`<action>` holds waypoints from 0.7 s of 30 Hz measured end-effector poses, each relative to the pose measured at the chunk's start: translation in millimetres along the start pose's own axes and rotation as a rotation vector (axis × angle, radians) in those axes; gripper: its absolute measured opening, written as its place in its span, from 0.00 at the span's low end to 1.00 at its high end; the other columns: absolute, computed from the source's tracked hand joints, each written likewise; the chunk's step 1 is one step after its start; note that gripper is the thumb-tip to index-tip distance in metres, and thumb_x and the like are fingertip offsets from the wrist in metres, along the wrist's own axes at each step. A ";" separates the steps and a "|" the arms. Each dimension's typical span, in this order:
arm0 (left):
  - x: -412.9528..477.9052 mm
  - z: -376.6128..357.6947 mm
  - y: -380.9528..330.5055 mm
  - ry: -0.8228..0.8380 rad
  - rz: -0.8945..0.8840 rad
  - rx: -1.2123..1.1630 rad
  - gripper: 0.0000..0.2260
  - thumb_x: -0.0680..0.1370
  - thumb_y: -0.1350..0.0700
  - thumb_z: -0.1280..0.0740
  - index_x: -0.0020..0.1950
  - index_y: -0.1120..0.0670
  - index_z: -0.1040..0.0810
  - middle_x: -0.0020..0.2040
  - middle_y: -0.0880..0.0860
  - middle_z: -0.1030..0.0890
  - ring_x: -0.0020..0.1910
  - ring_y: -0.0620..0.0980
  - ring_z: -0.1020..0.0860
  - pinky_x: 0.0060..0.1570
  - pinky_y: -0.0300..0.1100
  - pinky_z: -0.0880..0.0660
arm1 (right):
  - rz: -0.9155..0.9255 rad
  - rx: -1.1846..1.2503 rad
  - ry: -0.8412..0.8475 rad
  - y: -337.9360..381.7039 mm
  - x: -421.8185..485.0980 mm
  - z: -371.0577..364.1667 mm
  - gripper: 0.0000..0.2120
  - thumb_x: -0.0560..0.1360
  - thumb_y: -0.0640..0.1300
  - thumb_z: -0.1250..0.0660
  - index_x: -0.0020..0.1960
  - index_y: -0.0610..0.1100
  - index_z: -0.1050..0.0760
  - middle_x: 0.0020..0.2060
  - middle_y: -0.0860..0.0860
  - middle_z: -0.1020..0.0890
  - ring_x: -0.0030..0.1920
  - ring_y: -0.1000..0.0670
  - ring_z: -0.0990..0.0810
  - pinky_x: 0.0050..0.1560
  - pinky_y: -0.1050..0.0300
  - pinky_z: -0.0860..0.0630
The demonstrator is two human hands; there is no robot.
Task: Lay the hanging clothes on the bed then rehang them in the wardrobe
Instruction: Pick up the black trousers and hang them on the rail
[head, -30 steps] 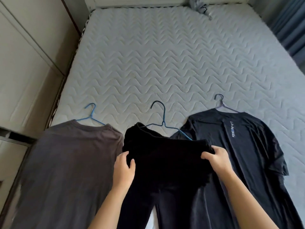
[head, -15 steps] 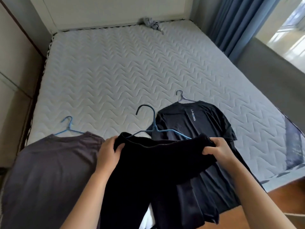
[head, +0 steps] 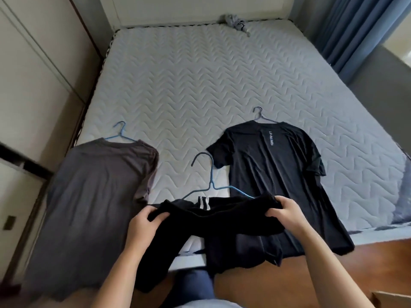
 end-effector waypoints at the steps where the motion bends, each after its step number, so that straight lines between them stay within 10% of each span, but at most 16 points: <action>1: -16.7 1.0 7.1 -0.028 0.014 0.011 0.05 0.71 0.53 0.29 0.39 0.52 0.23 0.38 0.51 0.19 0.44 0.54 0.22 0.41 0.43 0.32 | 0.011 -0.033 0.021 -6.5 -8.4 -1.8 0.06 0.64 0.35 0.31 0.40 0.41 0.22 0.32 0.48 0.19 0.36 0.46 0.20 0.41 0.51 0.25; 12: -207.6 5.4 76.3 -0.274 0.098 0.173 0.16 0.71 0.50 0.29 0.43 0.64 0.23 0.41 0.63 0.18 0.43 0.62 0.21 0.39 0.45 0.34 | 0.081 -0.167 0.265 -50.0 -99.7 -21.9 0.12 0.66 0.30 0.32 0.35 0.47 0.25 0.28 0.52 0.21 0.31 0.53 0.22 0.33 0.63 0.26; 21: -327.6 106.8 131.4 -0.634 0.331 0.073 0.16 0.74 0.52 0.33 0.52 0.65 0.25 0.45 0.61 0.21 0.49 0.58 0.24 0.36 0.37 0.44 | 0.369 -0.257 0.539 52.4 -161.9 -129.7 0.13 0.67 0.31 0.31 0.39 0.49 0.24 0.36 0.50 0.18 0.41 0.46 0.20 0.45 0.53 0.24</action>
Point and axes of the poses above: each hand's wrist, its own x-axis towards the middle knuckle, its own z-axis out of the back of the hand, y = z × x, the point moved 6 cm from there along x, towards the middle knuckle
